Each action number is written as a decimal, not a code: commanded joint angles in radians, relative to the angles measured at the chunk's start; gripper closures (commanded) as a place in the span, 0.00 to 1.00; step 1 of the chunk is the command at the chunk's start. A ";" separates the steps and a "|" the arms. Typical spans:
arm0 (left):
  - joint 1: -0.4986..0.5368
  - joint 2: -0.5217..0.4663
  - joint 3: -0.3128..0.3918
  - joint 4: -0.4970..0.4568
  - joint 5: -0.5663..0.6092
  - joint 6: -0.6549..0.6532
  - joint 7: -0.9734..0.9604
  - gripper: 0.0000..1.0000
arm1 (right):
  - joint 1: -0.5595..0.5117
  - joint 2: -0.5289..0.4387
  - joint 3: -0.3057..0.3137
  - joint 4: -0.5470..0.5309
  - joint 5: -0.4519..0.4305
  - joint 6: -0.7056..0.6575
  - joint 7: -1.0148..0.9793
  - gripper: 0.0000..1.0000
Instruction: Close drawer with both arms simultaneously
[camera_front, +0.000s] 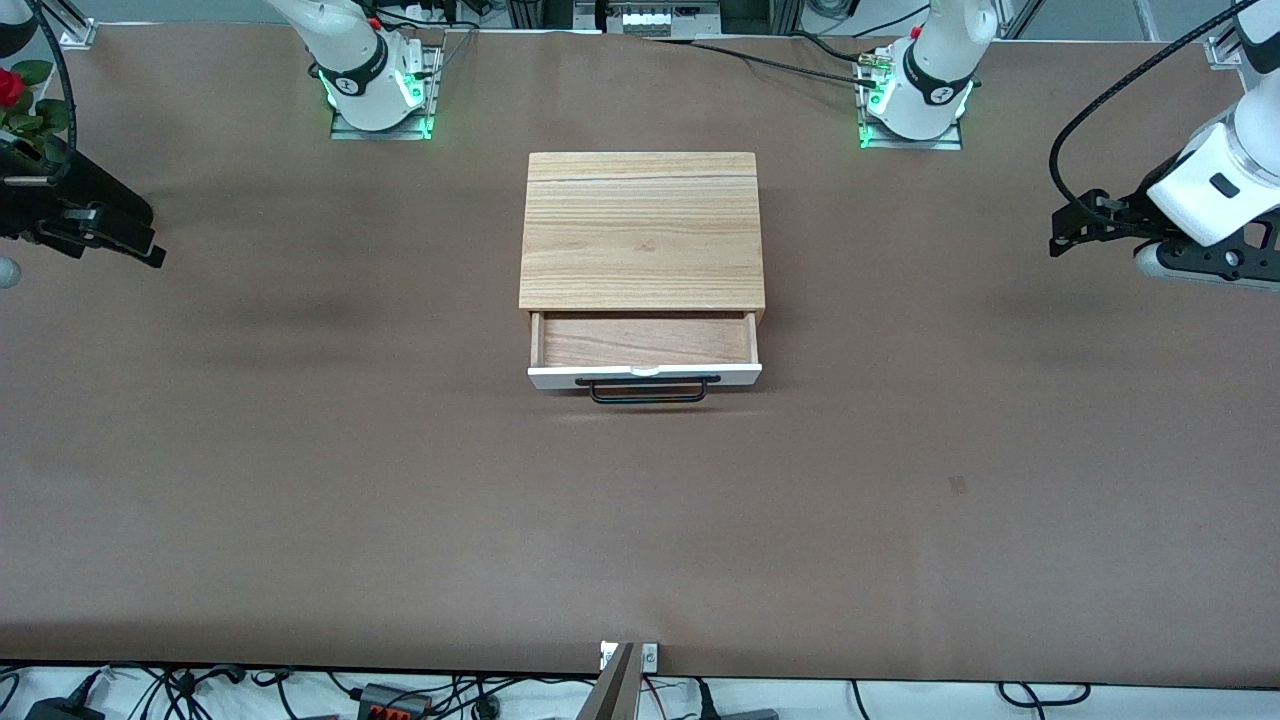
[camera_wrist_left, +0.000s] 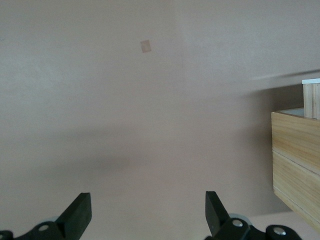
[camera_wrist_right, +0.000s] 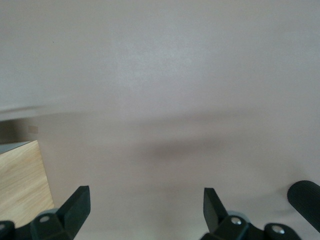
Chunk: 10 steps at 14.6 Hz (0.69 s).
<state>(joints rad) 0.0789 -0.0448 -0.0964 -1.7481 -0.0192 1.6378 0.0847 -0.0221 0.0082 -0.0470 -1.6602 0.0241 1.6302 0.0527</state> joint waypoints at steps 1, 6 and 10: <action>0.002 0.016 -0.005 0.032 0.005 -0.016 -0.010 0.00 | -0.007 0.006 0.007 0.019 0.011 -0.013 0.009 0.00; -0.001 0.029 -0.005 0.053 0.005 -0.013 -0.011 0.00 | -0.007 0.006 0.006 0.019 0.011 -0.013 0.009 0.00; -0.027 0.114 -0.006 0.165 0.005 -0.033 -0.019 0.00 | -0.009 0.013 0.006 0.019 0.016 -0.013 0.006 0.00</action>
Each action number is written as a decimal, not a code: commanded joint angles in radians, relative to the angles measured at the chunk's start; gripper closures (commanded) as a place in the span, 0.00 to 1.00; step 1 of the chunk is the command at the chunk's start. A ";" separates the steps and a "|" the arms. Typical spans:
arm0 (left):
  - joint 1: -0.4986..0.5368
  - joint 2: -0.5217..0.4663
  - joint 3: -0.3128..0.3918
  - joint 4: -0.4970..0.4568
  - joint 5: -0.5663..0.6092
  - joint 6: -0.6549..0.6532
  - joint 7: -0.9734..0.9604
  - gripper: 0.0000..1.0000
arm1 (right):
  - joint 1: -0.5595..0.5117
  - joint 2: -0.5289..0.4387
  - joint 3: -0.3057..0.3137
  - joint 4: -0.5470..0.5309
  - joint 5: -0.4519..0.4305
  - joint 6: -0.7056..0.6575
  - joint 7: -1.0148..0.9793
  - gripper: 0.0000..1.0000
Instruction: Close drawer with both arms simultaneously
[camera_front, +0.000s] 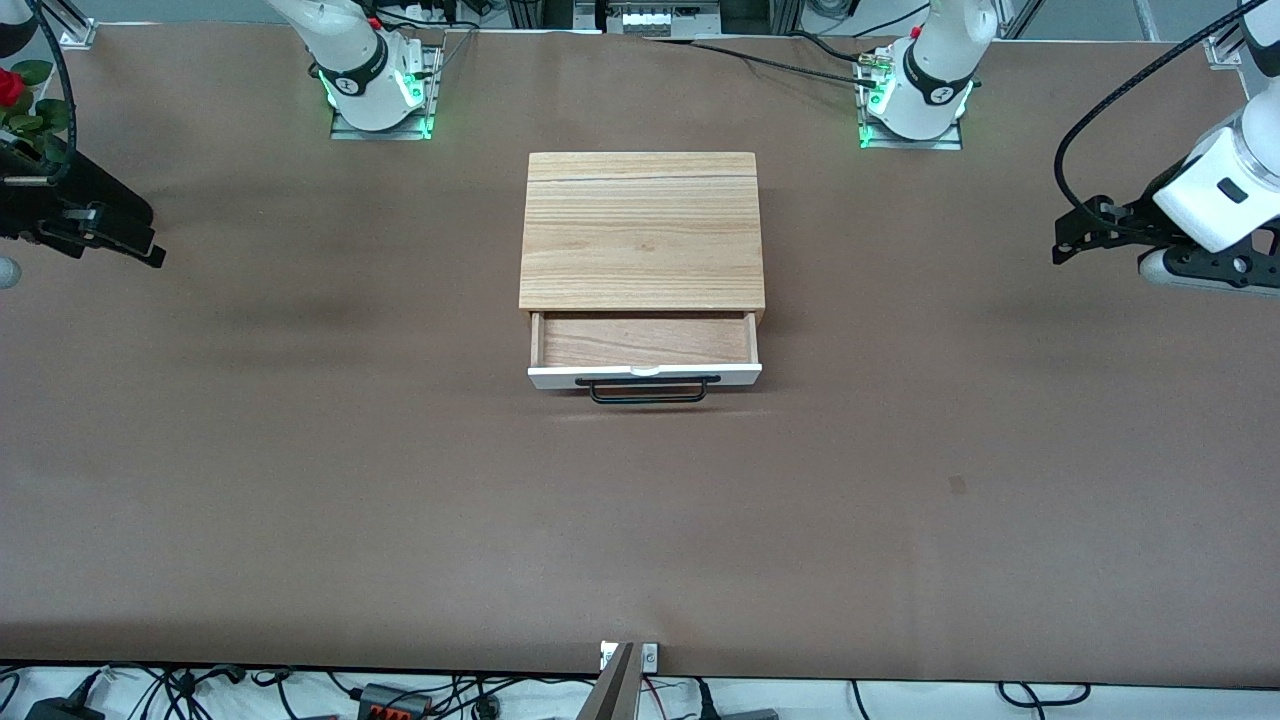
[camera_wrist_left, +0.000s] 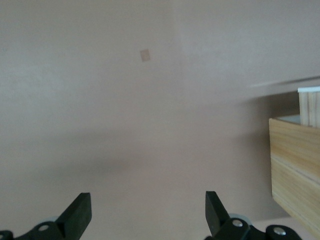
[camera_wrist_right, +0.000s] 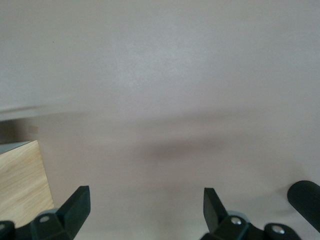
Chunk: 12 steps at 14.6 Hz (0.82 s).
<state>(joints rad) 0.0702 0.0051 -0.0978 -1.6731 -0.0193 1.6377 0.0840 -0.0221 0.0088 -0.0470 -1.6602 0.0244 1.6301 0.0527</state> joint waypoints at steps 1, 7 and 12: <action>-0.036 0.075 -0.006 0.092 0.005 -0.032 -0.026 0.00 | -0.006 0.028 0.007 0.020 0.017 -0.012 0.001 0.00; -0.151 0.266 -0.011 0.219 -0.008 -0.022 -0.055 0.00 | 0.140 0.149 0.009 0.020 0.047 0.016 0.021 0.00; -0.250 0.476 -0.010 0.328 -0.126 0.082 -0.104 0.00 | 0.235 0.298 0.007 0.020 0.225 0.267 0.022 0.00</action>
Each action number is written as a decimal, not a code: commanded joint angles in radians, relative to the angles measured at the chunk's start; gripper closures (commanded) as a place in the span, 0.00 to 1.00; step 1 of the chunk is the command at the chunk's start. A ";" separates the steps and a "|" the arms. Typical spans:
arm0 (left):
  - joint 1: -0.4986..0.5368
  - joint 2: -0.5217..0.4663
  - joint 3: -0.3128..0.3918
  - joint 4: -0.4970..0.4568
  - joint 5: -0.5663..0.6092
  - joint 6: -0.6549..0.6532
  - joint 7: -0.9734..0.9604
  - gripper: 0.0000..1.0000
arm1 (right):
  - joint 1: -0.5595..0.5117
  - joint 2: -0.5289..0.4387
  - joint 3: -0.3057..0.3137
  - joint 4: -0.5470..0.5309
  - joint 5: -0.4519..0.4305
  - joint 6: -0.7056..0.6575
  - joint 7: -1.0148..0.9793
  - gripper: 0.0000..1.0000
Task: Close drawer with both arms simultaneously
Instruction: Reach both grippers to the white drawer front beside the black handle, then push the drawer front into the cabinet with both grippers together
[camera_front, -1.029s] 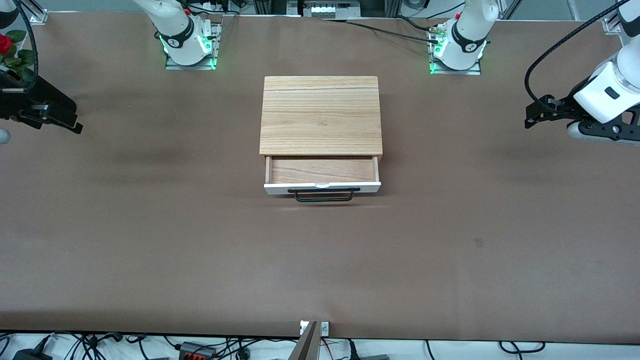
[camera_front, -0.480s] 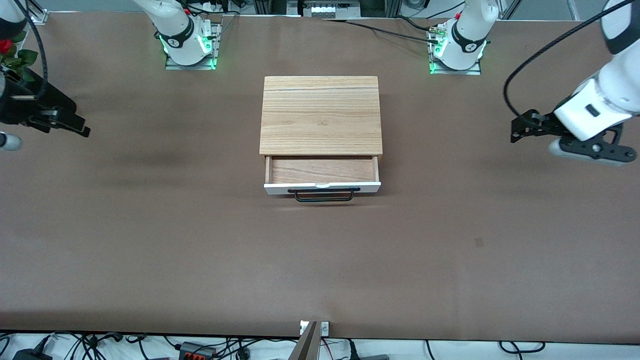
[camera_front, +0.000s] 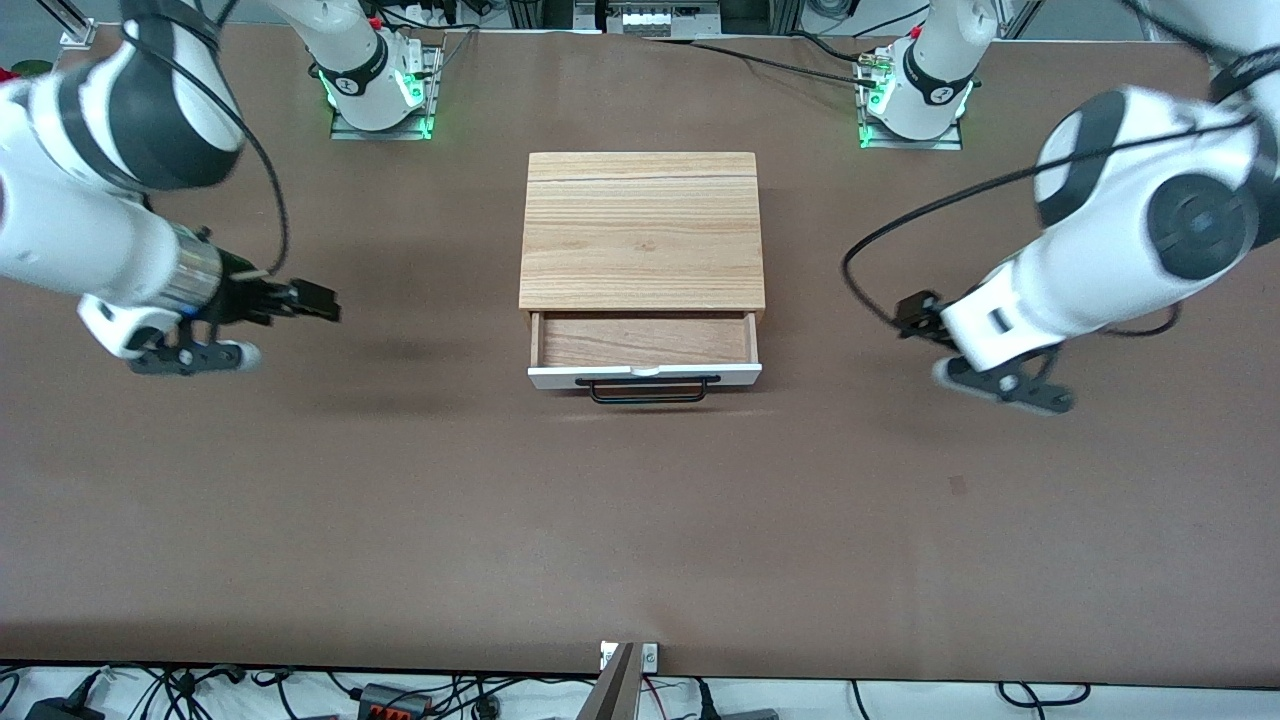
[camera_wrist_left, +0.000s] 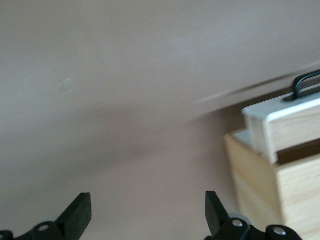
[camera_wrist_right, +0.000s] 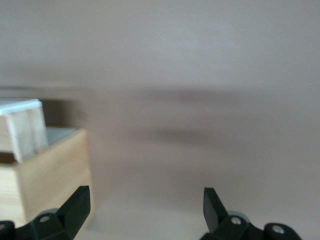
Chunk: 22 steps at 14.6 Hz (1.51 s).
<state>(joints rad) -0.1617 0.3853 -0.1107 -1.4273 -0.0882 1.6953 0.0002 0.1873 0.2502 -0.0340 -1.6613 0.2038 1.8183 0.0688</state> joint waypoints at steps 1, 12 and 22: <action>-0.025 0.119 0.003 0.082 -0.077 0.061 -0.026 0.00 | 0.052 0.087 -0.006 0.023 0.049 0.135 0.008 0.00; -0.160 0.253 0.003 0.065 -0.130 0.307 -0.112 0.00 | 0.293 0.351 -0.006 0.143 0.085 0.585 0.338 0.00; -0.176 0.267 0.000 0.010 -0.139 0.282 -0.112 0.00 | 0.348 0.347 -0.006 0.121 0.074 0.405 0.315 0.00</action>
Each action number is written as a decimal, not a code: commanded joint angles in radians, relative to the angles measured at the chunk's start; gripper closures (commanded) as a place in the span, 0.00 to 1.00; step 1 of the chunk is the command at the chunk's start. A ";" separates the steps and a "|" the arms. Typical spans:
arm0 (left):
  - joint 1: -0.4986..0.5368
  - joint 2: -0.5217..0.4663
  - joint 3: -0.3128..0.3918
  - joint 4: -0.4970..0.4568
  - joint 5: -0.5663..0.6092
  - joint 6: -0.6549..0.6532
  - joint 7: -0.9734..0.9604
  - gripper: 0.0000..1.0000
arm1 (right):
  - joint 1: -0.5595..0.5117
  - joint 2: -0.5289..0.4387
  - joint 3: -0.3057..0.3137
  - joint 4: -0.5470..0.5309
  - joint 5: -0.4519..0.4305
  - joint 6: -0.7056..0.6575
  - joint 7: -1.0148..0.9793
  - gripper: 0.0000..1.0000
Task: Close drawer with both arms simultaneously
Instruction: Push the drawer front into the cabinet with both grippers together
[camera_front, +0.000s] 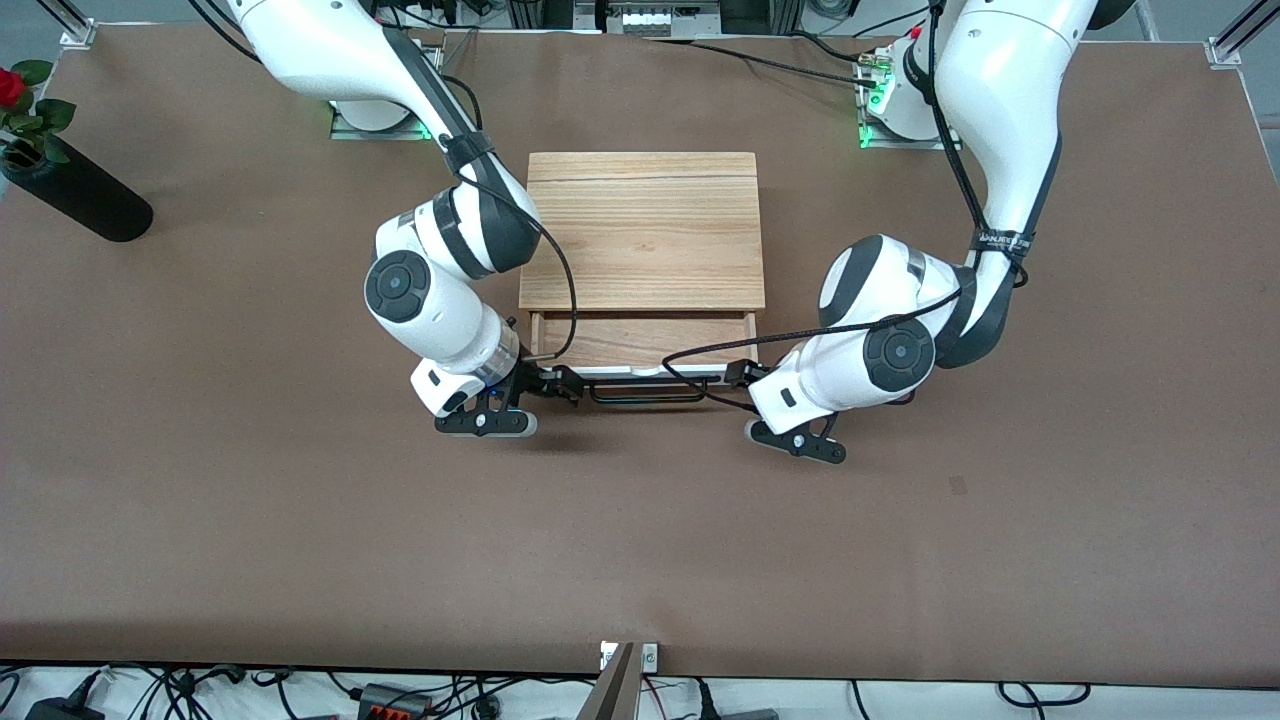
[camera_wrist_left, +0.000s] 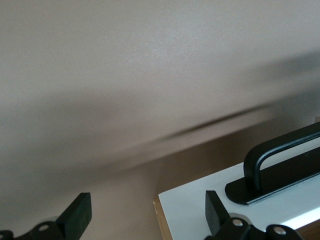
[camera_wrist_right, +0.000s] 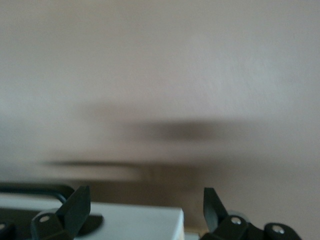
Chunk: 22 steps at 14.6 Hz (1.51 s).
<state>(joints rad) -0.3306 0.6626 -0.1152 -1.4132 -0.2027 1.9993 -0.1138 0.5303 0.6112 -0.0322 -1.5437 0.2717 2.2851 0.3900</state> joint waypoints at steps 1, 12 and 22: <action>-0.002 -0.011 0.005 -0.003 -0.026 -0.043 0.006 0.00 | 0.007 -0.016 -0.008 0.002 0.006 -0.081 -0.008 0.00; -0.008 -0.011 0.005 -0.001 -0.075 -0.169 0.014 0.00 | 0.019 -0.034 -0.008 0.002 0.006 -0.286 0.004 0.00; -0.013 0.009 -0.014 -0.003 -0.098 -0.258 0.014 0.00 | 0.019 -0.034 -0.006 0.002 0.007 -0.426 0.000 0.00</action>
<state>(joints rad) -0.3398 0.6731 -0.1290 -1.4161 -0.2793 1.7634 -0.1124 0.5461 0.5921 -0.0336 -1.5234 0.2725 1.9069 0.3906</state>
